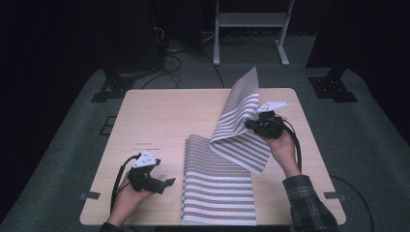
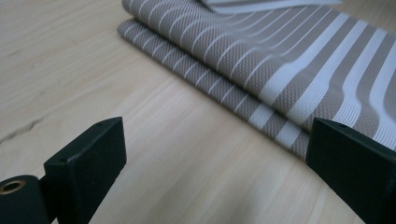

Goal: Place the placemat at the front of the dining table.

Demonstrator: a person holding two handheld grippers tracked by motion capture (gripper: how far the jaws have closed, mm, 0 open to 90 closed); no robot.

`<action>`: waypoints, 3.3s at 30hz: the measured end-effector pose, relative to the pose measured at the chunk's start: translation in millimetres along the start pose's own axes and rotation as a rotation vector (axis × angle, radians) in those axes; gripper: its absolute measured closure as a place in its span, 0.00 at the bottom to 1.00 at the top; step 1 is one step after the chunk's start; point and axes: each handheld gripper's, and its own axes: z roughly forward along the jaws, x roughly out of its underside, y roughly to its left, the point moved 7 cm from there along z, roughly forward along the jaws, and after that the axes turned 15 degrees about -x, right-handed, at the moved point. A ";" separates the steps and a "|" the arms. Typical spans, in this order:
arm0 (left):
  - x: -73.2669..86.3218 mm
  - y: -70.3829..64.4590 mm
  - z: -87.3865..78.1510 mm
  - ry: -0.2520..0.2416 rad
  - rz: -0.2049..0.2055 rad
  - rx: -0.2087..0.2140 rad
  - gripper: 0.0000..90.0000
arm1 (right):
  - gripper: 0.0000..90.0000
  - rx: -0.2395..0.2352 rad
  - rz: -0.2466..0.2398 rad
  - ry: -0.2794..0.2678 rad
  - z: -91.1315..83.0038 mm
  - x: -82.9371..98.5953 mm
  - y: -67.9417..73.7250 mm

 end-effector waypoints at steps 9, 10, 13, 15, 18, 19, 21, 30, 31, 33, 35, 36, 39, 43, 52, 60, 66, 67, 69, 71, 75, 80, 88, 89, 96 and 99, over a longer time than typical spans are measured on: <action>-51.8 -6.6 8.7 -0.070 0.005 0.038 0.08 | 0.97 -0.039 -0.017 -0.002 10.7 -13.1 11.0; -57.7 -7.6 9.6 -0.077 0.006 0.043 0.09 | 0.97 -0.041 -0.019 0.000 11.9 -14.8 12.2; -81.9 -12.4 17.2 -0.108 0.021 0.058 0.13 | 0.97 -0.049 -0.026 0.002 15.4 -19.5 16.3; -95.1 -16.1 24.6 -0.116 0.031 0.070 0.14 | 0.98 -0.053 -0.026 0.004 17.7 -22.8 18.0; -113.6 -23.3 38.2 -0.121 0.050 0.084 0.14 | 0.98 -0.055 -0.023 0.005 17.8 -24.7 18.6; -119.7 -25.5 42.8 -0.123 0.061 0.088 0.15 | 0.98 -0.057 -0.026 0.005 17.6 -25.6 18.8; -130.9 -29.5 52.6 -0.124 0.072 0.098 0.16 | 0.98 -0.059 -0.026 0.007 17.2 -26.9 19.1; -162.8 -42.0 99.6 -0.111 0.100 0.121 0.22 | 0.98 -0.073 -0.016 -0.004 14.5 -30.6 19.4; -165.9 -44.1 102.9 -0.111 0.101 0.127 0.23 | 0.98 -0.072 -0.013 -0.004 14.2 -31.0 19.0; -170.8 -48.5 109.1 -0.107 0.123 0.131 0.25 | 0.97 -0.076 -0.008 -0.006 13.6 -31.3 18.4; -173.8 -52.3 114.9 -0.096 0.153 0.117 0.26 | 0.97 -0.076 -0.005 -0.008 13.0 -31.7 17.8; -174.9 -54.1 117.8 -0.093 0.162 0.115 0.26 | 0.97 -0.076 -0.005 -0.008 13.0 -31.7 17.8; -176.8 -58.6 123.0 -0.091 0.192 0.118 0.34 | 0.97 -0.080 -0.001 -0.010 12.1 -33.0 18.2; -178.4 -63.0 127.5 -0.086 0.201 0.114 0.48 | 0.97 -0.082 -0.010 -0.007 12.4 -35.6 20.6; -179.6 -66.4 125.9 -0.066 0.224 0.083 0.95 | 0.97 -0.067 -0.013 0.004 12.5 -35.1 18.4; -181.6 -63.2 124.8 -0.057 0.152 0.126 1.00 | 0.78 -0.069 -0.012 -0.028 5.5 -34.0 18.1; -181.3 -63.0 128.6 -0.039 0.145 0.128 1.00 | 0.67 -0.056 -0.002 -0.067 -14.2 -31.5 14.7; -180.7 -61.8 129.3 -0.034 0.145 0.128 1.00 | 0.66 -0.048 -0.005 -0.067 -17.8 -30.0 13.3; -179.5 -59.3 130.3 -0.026 0.134 0.124 1.00 | 0.64 -0.034 -0.001 -0.074 -25.2 -25.4 10.4; -178.8 -56.8 130.4 -0.026 0.125 0.123 1.00 | 0.62 -0.028 0.010 -0.075 -32.2 -17.2 6.8; -177.9 -52.2 130.9 -0.025 0.108 0.113 1.00 | 0.61 -0.006 0.028 -0.079 -44.6 5.0 -0.1; -176.4 -49.2 131.6 -0.019 0.095 0.109 1.00 | 0.61 -0.004 0.061 -0.065 -51.9 34.2 -3.3; -177.3 -40.7 127.6 -0.043 0.055 0.093 1.00 | 0.94 0.018 0.087 0.050 -25.3 92.5 -5.4; -177.2 -38.8 126.6 -0.049 0.049 0.089 1.00 | 0.97 0.029 0.086 0.071 -21.1 98.1 -6.0; -173.4 -26.2 120.9 -0.073 -0.005 0.079 1.00 | 1.00 -0.019 0.097 0.154 3.1 117.3 -2.0; -170.0 -18.4 118.4 -0.078 -0.025 0.067 1.00 | 1.00 -0.021 0.092 0.163 4.2 118.2 -1.0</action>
